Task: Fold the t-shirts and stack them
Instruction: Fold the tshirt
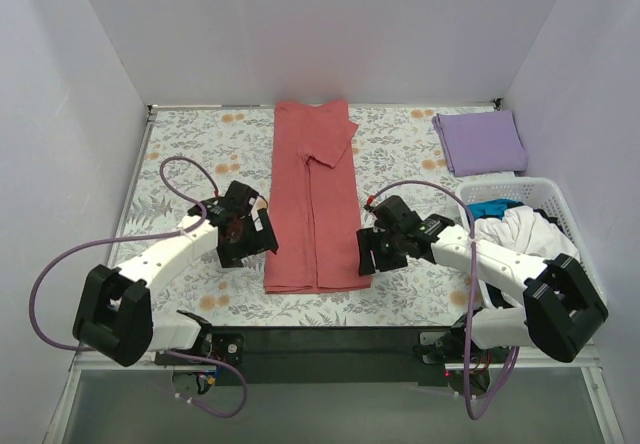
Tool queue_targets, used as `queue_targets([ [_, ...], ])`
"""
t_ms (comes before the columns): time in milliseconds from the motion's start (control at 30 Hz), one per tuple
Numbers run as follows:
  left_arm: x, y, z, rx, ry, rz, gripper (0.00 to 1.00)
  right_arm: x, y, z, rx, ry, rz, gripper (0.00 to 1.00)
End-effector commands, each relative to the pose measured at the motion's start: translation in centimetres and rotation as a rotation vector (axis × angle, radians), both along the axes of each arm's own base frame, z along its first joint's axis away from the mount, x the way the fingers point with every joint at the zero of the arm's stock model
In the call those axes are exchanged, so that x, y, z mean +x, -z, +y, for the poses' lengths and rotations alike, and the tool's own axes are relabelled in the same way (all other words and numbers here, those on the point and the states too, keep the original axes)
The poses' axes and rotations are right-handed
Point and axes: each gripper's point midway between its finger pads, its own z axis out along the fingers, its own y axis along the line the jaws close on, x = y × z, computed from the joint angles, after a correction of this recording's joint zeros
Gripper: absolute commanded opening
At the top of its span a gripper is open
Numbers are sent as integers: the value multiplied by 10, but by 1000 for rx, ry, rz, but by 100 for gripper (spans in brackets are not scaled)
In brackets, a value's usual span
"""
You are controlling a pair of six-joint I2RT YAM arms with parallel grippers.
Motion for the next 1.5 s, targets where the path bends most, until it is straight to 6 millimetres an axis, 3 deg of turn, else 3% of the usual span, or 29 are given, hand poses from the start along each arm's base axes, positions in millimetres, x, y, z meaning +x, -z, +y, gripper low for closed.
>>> queue_targets([
  [0, -24, -11, -10, -98, 4, 22, 91, 9, -4, 14, 47, 15, 3, 65],
  [333, -39, 11, -16, -80, 41, 145, 75, -2, 18, 22, 16, -29, 106, 56],
  [667, -47, 22, -28, -62, 93, 194, 72, -12, 38, 21, -32, -38, 175, 50],
  [900, -50, 28, -32, -53, 107, 217, 69, -12, 42, 18, -46, -32, 181, 44],
  [1133, -53, 33, -33, -41, 116, 237, 57, -12, 40, 18, -42, -31, 175, 24],
  [1467, -61, 42, -32, -14, 124, 278, 54, -12, 40, 19, -38, -36, 180, 21],
])
